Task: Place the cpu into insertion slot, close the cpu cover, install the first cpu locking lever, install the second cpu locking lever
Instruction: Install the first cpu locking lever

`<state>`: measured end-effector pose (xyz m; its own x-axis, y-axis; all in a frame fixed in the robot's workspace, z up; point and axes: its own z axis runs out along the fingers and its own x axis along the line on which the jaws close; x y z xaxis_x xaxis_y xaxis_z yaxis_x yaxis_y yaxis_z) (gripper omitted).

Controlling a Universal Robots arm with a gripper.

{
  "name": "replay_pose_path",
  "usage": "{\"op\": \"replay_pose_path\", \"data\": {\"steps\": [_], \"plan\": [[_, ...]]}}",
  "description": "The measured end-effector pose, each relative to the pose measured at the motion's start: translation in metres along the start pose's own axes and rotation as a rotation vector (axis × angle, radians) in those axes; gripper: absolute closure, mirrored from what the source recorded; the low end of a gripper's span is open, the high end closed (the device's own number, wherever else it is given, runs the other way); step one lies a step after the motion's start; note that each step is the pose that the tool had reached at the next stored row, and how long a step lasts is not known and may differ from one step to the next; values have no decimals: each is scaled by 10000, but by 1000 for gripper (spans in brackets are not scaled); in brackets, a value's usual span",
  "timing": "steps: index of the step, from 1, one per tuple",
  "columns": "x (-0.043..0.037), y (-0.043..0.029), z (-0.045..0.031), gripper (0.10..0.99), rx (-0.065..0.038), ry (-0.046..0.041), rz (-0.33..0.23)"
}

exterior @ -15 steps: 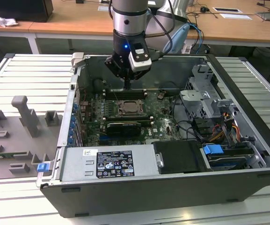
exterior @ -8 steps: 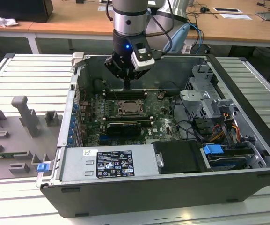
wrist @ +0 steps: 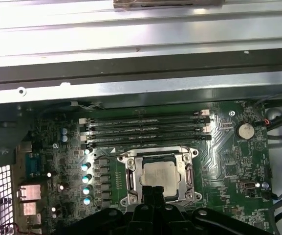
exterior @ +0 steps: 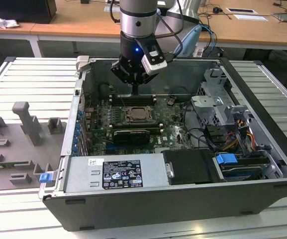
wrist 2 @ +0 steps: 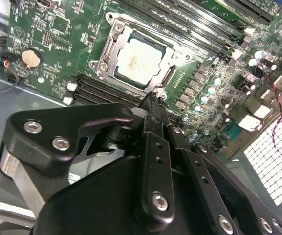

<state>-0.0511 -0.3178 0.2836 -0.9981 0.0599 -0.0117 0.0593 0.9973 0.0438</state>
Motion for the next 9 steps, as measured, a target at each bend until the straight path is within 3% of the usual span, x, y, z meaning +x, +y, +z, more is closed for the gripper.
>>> {"op": "replay_pose_path", "data": {"steps": [9], "plan": [[0,-2,0,980,-8,32,-713]]}}
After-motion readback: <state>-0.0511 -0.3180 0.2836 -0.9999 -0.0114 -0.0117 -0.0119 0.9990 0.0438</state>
